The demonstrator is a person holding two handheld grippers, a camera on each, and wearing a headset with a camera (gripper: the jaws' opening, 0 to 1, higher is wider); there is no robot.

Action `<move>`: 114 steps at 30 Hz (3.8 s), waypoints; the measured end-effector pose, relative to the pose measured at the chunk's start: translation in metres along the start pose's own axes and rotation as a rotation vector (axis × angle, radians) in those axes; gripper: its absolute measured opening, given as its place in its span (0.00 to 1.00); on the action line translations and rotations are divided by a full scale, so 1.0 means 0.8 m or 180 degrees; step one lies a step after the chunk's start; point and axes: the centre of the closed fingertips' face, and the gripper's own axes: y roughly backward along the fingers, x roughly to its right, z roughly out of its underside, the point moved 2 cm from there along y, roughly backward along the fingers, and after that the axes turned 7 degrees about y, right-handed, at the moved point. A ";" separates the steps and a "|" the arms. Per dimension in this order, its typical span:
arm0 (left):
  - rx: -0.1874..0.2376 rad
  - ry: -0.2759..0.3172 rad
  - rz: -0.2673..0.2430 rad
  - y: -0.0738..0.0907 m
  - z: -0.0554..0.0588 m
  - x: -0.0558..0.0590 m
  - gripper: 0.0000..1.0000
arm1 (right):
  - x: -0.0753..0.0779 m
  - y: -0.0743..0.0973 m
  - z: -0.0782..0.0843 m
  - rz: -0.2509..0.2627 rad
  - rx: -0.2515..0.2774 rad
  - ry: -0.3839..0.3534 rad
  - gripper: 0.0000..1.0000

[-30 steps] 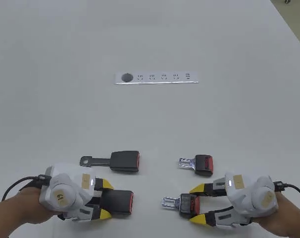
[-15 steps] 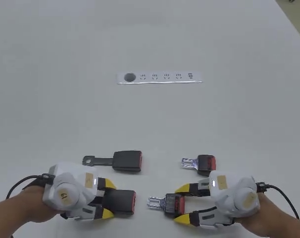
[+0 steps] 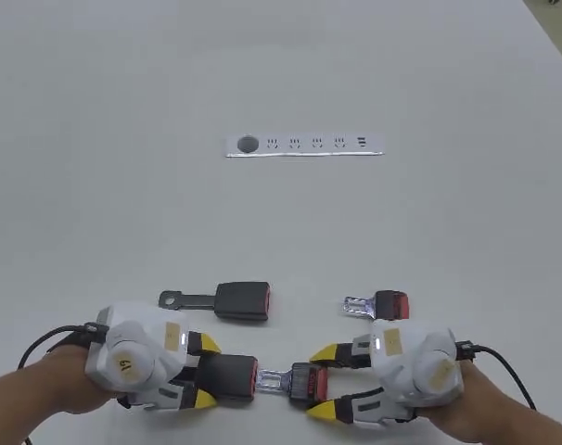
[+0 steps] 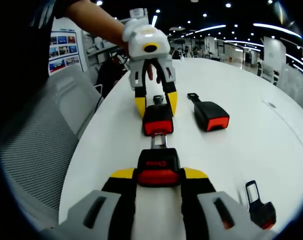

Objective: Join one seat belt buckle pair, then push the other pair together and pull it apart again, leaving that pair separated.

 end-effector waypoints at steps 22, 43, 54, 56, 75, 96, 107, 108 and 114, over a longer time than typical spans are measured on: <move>-0.0001 -0.0024 -0.0004 0.000 -0.001 -0.001 0.34 | 0.003 -0.023 -0.018 -0.0003 -0.0021 -0.0034 0.34; 0.0001 -0.0028 -0.0003 0.000 0.000 0.000 0.33 | 0.006 -0.038 -0.028 0.0018 -0.0022 -0.0061 0.34; -0.0008 -0.0065 0.0016 0.000 0.001 -0.001 0.33 | 0.004 -0.036 -0.030 0.0046 -0.0050 -0.0069 0.34; -0.0010 -0.0084 0.0031 0.000 0.001 -0.001 0.33 | 0.003 -0.036 -0.031 0.0038 -0.0062 -0.0054 0.34; 0.0151 -0.0268 0.0183 0.003 0.005 -0.002 0.33 | 0.002 -0.033 -0.026 0.0231 0.0104 -0.0035 0.33; 0.0277 -0.0305 0.0259 0.004 0.005 -0.002 0.32 | 0.003 -0.032 -0.027 0.0278 0.0317 -0.0095 0.32; 0.0282 -0.0313 0.0279 0.004 0.005 -0.002 0.32 | 0.003 -0.031 -0.027 0.0298 0.0373 -0.0131 0.32; 0.0286 -0.0312 0.0279 0.004 0.005 -0.002 0.32 | 0.003 -0.031 -0.027 0.0302 0.0377 -0.0135 0.32; 0.0290 -0.0322 0.0274 0.004 0.005 -0.002 0.32 | 0.003 -0.031 -0.026 0.0319 0.0401 -0.0136 0.32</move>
